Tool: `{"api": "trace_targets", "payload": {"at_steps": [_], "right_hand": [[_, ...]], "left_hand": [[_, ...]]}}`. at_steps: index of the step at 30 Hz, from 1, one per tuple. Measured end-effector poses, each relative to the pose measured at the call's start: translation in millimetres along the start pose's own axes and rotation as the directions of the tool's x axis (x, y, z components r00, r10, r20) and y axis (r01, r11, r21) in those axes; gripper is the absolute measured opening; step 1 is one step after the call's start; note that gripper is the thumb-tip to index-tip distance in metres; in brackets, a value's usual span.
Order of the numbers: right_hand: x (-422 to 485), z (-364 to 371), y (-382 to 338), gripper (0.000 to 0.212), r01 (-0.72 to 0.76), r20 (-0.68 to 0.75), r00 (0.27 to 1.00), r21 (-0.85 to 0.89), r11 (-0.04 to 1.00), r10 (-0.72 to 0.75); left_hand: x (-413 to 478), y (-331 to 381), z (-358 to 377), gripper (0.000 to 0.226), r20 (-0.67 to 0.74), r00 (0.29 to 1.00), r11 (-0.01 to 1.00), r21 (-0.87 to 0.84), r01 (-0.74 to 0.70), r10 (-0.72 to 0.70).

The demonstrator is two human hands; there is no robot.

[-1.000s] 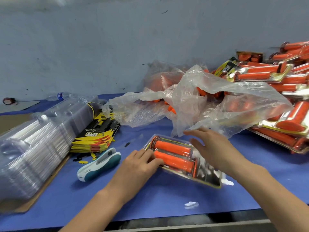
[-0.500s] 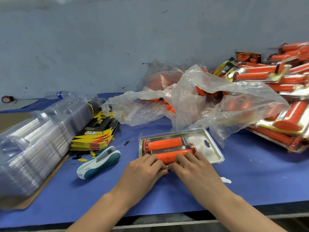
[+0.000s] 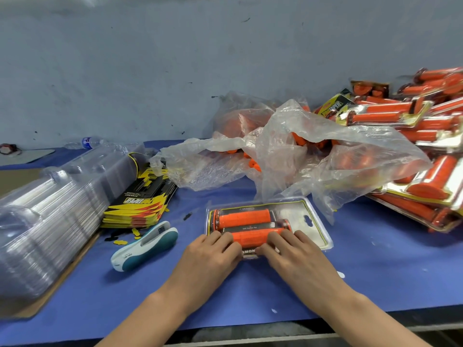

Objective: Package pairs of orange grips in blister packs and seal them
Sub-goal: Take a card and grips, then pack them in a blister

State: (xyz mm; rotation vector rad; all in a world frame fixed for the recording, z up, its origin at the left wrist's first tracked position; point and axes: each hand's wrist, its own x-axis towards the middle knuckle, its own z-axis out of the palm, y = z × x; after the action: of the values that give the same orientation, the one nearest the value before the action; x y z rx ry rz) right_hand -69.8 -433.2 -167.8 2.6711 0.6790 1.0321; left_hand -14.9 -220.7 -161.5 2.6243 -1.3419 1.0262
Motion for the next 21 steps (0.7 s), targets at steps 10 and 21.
{"api": "trace_targets", "payload": {"at_steps": [10,21], "right_hand": [[-18.6,0.6,28.0,0.015,0.009,-0.041,0.999,-0.080,0.997,-0.012],[-18.6,-3.9,29.1,0.028,0.007,-0.147,0.989,-0.093,0.996,-0.020]], "left_hand": [[-5.5,-13.2,0.3,0.018,0.004,1.000,0.999,-0.048,-0.023,0.023],[-7.4,-21.9,6.1,0.028,-0.033,0.998,0.998,-0.013,-0.055,0.055]]}}
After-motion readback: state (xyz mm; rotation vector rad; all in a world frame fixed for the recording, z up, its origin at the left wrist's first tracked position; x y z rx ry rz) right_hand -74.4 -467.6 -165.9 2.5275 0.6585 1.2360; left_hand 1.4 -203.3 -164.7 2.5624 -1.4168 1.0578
